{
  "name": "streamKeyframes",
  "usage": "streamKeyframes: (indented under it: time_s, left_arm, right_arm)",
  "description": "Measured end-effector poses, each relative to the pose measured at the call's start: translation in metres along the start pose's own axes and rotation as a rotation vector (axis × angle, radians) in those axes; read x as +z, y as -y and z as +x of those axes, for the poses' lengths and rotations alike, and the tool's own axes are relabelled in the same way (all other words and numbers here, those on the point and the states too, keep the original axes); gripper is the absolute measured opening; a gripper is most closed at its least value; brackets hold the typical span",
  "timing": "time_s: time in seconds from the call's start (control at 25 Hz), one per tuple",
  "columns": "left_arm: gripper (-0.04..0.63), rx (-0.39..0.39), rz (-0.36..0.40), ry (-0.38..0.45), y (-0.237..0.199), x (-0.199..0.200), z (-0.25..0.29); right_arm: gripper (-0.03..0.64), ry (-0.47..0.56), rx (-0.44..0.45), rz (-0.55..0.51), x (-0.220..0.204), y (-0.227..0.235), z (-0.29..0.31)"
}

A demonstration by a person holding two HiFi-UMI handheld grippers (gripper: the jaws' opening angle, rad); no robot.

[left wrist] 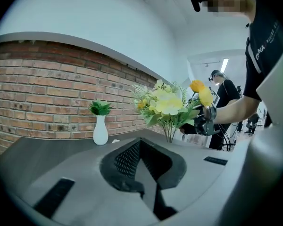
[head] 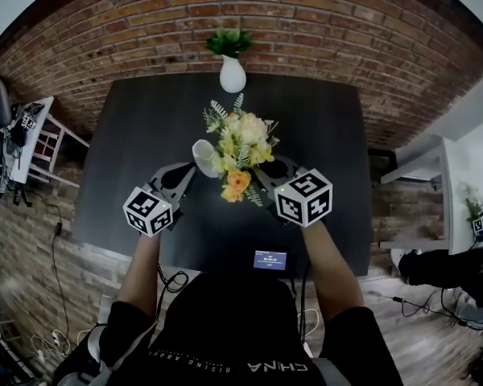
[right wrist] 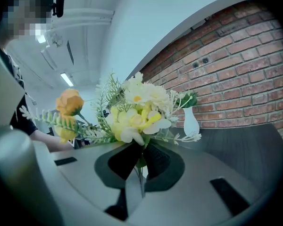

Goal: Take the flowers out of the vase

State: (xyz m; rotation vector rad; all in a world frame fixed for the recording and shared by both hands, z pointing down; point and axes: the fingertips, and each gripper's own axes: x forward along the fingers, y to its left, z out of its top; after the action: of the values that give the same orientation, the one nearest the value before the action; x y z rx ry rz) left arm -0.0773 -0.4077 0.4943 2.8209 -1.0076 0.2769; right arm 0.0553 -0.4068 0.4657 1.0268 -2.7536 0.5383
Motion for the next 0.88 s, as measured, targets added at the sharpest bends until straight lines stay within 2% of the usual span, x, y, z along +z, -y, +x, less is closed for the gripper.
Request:
streamKeyframes:
  time_s: [0.44, 0.88]
  left_arm:
    - [0.003, 0.033, -0.026, -0.007, 0.021, -0.009, 0.009]
    - [0.003, 0.043, -0.028, -0.010, 0.022, -0.012, 0.005]
  right_arm:
    - [0.029, -0.017, 0.029, 0.007, -0.015, 0.011, -0.012]
    - [0.029, -0.020, 0.044, -0.014, -0.012, 0.009, -0.003]
